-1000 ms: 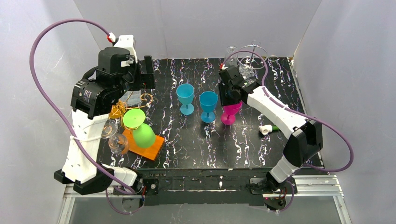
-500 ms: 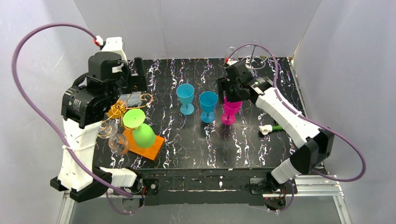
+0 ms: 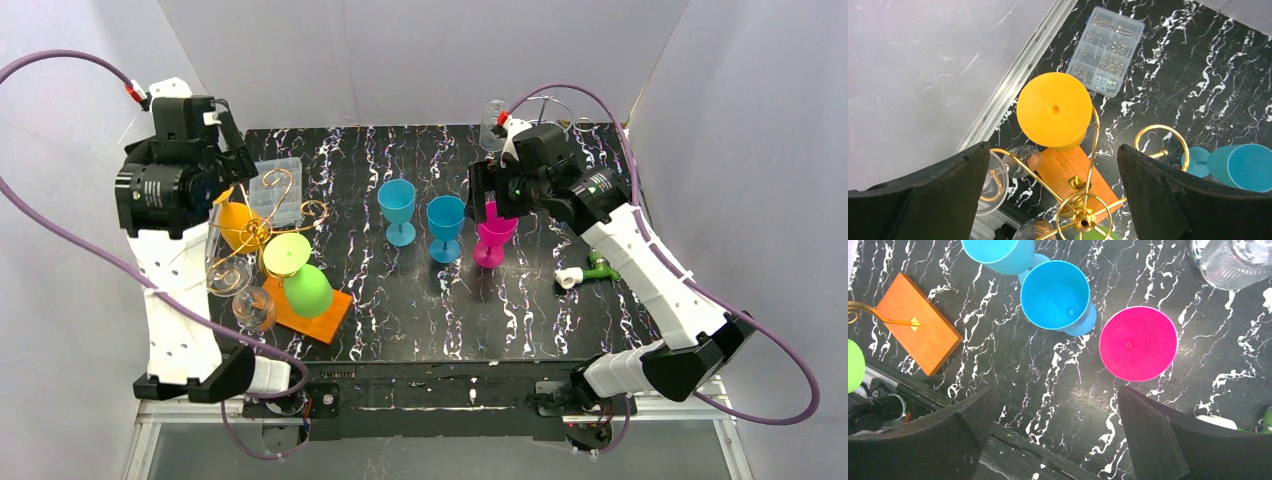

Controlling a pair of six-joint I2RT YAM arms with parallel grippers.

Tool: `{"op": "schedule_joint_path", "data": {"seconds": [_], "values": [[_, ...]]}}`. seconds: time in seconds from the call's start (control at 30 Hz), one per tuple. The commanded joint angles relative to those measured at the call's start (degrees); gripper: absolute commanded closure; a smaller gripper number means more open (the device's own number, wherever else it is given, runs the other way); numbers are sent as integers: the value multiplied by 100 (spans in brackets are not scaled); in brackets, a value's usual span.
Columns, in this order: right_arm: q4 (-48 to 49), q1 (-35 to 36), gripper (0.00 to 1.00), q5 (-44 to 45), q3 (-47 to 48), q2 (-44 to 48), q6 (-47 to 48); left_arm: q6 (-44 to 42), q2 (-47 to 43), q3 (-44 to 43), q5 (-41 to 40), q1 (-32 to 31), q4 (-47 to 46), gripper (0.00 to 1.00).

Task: Take the wine glass off the wine glass rack
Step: Pick up the wine glass from the wine rack.

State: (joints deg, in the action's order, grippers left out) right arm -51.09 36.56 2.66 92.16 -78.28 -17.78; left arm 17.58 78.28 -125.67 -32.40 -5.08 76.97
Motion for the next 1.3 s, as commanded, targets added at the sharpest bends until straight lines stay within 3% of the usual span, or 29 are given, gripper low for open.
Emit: {"op": "schedule_joint_path", "data": {"seconds": [0.0,0.43,1.07,1.27], "values": [[64,36,2,-524,49,198,3,79,230,-8,666,682,-22,2],[181,45,2,-646,-167,423,35,74,612,589,1777,1580,-348,3],[244,45,2,-573,-218,514,74,149,750,614,1871,1633,-350,12],[272,42,2,-562,-269,550,81,155,682,718,1698,1645,-313,8]]}}
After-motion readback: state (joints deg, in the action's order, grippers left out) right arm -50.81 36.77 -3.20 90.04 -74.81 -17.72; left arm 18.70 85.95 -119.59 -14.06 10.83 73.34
